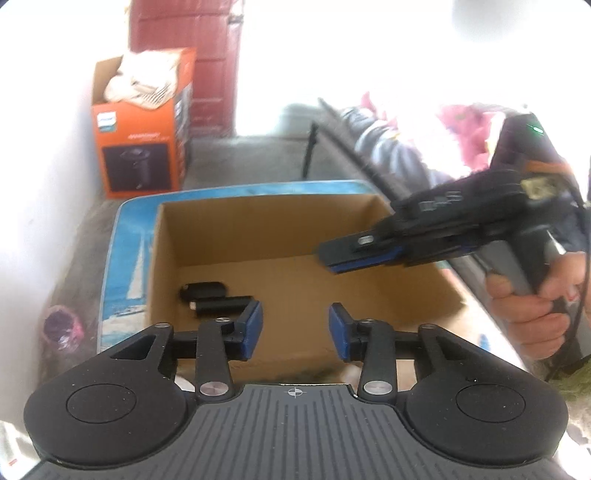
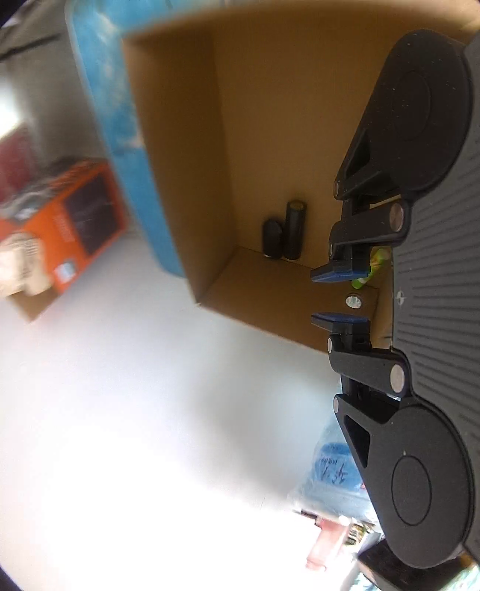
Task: Organize rigid objects
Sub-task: 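Grasp the pink lid by its rim with the right gripper, then carry the pink lid into the box and release it with the right gripper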
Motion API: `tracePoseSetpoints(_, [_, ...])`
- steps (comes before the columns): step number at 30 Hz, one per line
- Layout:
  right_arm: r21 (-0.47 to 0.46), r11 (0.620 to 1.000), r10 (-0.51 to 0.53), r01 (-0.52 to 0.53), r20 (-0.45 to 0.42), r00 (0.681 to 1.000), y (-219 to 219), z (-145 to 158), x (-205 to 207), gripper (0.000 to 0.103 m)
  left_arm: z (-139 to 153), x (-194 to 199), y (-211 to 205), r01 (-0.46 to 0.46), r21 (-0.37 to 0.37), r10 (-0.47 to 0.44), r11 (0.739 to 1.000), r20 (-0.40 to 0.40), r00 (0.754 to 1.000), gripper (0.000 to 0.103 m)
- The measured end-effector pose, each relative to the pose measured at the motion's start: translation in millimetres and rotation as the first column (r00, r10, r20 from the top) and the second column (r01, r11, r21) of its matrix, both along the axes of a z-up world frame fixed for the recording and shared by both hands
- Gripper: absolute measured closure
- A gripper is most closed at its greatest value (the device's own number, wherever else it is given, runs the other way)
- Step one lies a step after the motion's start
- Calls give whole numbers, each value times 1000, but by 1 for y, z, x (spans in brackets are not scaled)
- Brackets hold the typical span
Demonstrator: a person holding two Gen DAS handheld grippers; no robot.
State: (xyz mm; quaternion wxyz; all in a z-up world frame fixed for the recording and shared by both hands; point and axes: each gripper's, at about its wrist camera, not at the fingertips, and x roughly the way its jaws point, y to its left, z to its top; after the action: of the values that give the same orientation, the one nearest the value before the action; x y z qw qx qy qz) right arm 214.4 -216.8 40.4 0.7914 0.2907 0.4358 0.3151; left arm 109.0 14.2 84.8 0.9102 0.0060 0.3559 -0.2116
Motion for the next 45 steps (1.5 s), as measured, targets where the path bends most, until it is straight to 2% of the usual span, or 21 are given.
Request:
tracePoseSetpoints(3, [-27, 998, -52, 54, 89, 995, -28, 10, -48, 83, -6, -22, -8, 51, -14, -50, 999, 22, 998, 56])
tracePoseSetpoints(5, [-55, 994, -85, 92, 115, 990, -44, 6, -75, 83, -17, -35, -16, 98, -6, -98, 995, 15, 995, 50])
tracePoseSetpoints(10, [-146, 979, -134, 145, 86, 987, -50, -29, -122, 83, -54, -58, -40, 184, 43, -182, 982, -42, 982, 43])
tracePoseSetpoints(13, [-243, 955, -153, 170, 87, 984, -36, -49, -142, 83, -76, -67, -53, 219, 69, -213, 973, -88, 973, 41])
tracePoseSetpoints(19, [-335, 924, -161, 183, 92, 983, -17, -73, -155, 83, -103, -73, -70, 230, 133, -214, 964, -128, 968, 40])
tracePoseSetpoints(26, [-402, 905, -116, 142, 89, 989, 2, -91, -142, 82, -122, -80, -80, 234, 164, -215, 958, -129, 968, 40])
tracePoseSetpoints(36, [-522, 842, -67, 140, 157, 985, 19, -101, -151, 84, -127, -80, -92, 242, 153, -224, 958, -128, 966, 39])
tracePoseSetpoints(41, [-517, 840, -96, 165, 157, 983, 5, -101, -154, 84, -128, -80, -107, 264, 154, -248, 952, -120, 961, 39])
tracePoseSetpoints(45, [-503, 843, -130, 190, 151, 980, -9, -102, -157, 84, -130, -82, -119, 279, 206, -264, 938, -95, 960, 39])
